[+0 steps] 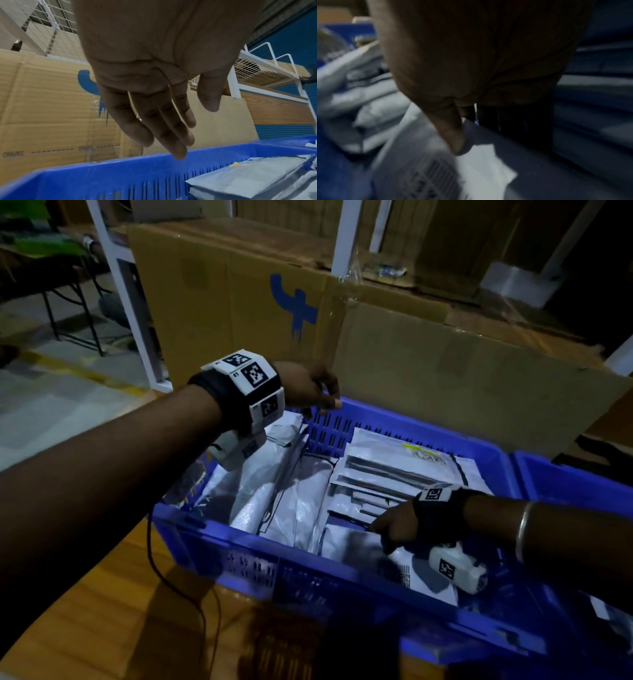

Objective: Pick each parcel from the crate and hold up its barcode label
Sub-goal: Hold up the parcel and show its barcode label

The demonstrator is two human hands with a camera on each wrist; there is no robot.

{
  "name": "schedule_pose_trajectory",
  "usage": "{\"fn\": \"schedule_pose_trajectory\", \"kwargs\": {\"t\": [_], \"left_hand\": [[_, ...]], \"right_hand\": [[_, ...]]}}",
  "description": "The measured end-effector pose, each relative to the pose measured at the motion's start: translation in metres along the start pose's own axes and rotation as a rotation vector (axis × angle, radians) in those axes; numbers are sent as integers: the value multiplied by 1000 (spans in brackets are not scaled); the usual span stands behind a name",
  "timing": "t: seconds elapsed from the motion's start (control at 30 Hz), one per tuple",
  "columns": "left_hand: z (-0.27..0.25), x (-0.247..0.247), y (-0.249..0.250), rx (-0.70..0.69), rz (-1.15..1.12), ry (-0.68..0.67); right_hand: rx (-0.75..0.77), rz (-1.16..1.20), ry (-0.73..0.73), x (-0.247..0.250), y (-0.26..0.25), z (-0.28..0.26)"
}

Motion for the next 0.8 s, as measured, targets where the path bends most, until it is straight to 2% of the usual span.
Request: {"fn": "schedule_pose_trajectory", "kwargs": {"t": [0.1, 0.2, 0.43, 0.53, 0.8], "left_hand": [[-1, -2, -4, 16, 40, 6], [-3, -1, -5, 33, 51, 13], [-10, 6, -3, 37, 103, 19], [-15, 10, -6, 49, 121, 14], [-32, 38, -10, 50, 167, 83]], "right_hand": [[37, 68, 41, -2, -1, -1], [96, -24, 71, -2, -12, 1], [99, -193, 71, -7, -21, 11], [138, -186, 179, 18, -27, 2], [279, 50, 657, 137, -72, -54]]}}
Point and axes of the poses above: each hand's wrist, its own z-axis towards the middle knuckle, its own x-axis out of the back of the hand, y = z × x, the point moved 8 cm from there along z, towards the middle knuckle, and after that the axes turned 4 degrees about y, right-handed, at the moved point
